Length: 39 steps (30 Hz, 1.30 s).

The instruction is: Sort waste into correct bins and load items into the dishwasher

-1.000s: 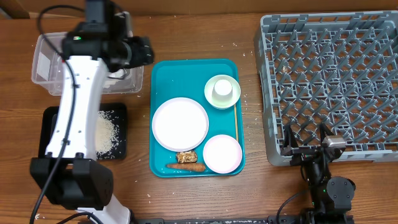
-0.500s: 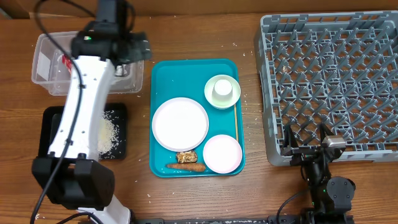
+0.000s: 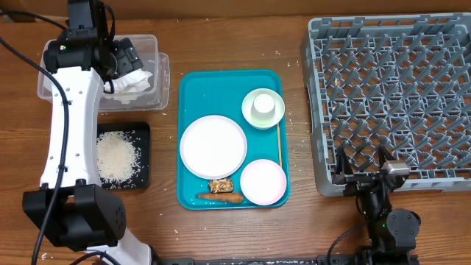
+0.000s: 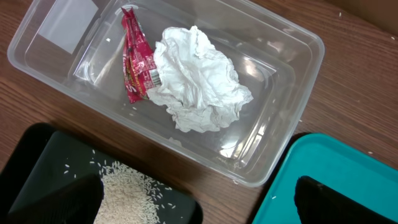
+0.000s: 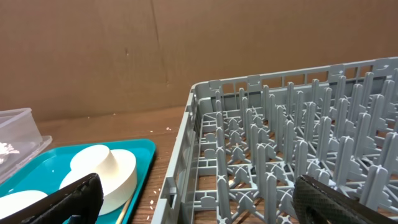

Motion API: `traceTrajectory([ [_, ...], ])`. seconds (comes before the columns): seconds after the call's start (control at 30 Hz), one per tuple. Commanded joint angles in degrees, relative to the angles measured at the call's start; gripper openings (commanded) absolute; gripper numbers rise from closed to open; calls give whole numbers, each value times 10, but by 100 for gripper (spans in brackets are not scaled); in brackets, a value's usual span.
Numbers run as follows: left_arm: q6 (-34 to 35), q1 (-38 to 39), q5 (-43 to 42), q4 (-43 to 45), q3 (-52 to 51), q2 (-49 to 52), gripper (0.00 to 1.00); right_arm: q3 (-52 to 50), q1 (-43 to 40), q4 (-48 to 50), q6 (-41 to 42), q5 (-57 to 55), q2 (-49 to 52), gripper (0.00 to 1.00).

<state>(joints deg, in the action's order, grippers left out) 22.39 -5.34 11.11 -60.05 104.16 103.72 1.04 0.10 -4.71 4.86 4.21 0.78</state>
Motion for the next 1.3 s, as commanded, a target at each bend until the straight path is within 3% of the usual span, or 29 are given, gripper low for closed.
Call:
traceTrajectory([
  [0.0,10,2,-6,1,-2,-7,100,-6,3,2,-2,-3,-6,100],
  [0.13,10,2,-6,0,-2,-7,100,-6,3,4,-2,2,-6,100],
  [0.27,10,1,-6,0,-2,-7,100,-6,3,16,-2,94,-6,100],
  [0.5,10,1,-6,0,-2,-7,100,-6,3,120,-2,541,-6,100],
  [0.6,10,1,-6,0,-2,-7,100,-6,3,228,-2,680,-6,100],
  [0.67,10,1,-6,1,-2,-7,100,-6,3,302,8,709,-6,100],
  [0.77,10,1,-6,0,-2,-7,100,-6,3,398,39,697,-6,100],
  [0.87,10,1,-6,1,-2,-7,100,-6,3,420,81,650,-6,100],
  [1.13,10,1,-6,0,-2,-7,100,-6,3,242,154,433,-6,100],
  [1.27,10,1,-6,0,-2,-7,100,2,3,242,164,345,-6,100],
])
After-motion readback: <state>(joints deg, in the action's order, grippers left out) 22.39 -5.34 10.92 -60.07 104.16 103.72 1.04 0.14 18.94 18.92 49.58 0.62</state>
